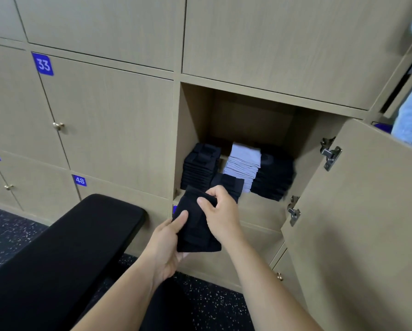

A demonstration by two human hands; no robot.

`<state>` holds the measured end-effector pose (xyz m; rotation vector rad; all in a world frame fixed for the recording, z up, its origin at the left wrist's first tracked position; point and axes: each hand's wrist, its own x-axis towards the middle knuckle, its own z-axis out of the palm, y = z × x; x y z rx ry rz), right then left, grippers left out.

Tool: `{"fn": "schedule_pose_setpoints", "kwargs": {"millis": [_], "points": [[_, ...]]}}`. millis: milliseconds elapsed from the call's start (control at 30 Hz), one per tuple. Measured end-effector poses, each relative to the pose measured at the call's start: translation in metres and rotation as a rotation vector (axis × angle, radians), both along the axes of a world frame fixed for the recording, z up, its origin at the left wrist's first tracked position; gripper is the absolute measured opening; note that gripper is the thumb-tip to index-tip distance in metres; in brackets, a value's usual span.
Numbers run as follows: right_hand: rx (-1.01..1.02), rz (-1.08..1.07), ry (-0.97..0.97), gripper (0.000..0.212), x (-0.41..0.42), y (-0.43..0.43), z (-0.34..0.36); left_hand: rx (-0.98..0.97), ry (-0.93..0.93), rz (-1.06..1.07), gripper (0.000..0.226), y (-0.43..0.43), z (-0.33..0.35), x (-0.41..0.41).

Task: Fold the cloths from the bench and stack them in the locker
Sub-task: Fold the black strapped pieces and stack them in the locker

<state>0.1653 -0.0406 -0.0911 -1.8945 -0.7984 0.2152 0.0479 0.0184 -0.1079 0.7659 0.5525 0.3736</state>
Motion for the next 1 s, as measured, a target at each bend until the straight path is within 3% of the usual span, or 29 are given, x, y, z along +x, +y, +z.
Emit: {"fn": "schedule_pose_setpoints", "kwargs": {"millis": [200,433,567,833,1000], "points": [[0.114,-0.128,0.045,0.008,0.006,0.001,-0.007,0.061,-0.014,0.146,0.026,0.000,-0.007,0.014],[-0.032,-0.166,0.042,0.018,0.037,-0.008,-0.019,0.125,0.086,0.316,0.016,0.007,-0.011,0.038],[-0.089,-0.193,0.048,0.013,0.058,-0.010,-0.025,0.072,0.117,0.336,0.010,0.009,-0.013,0.057],[0.192,-0.332,0.431,0.003,0.100,0.007,-0.050,-0.050,0.070,0.323,0.021,0.028,-0.023,0.098],[0.397,-0.600,0.596,0.018,0.145,0.024,-0.066,-0.082,0.079,0.372,0.021,0.058,-0.035,0.113]]}}
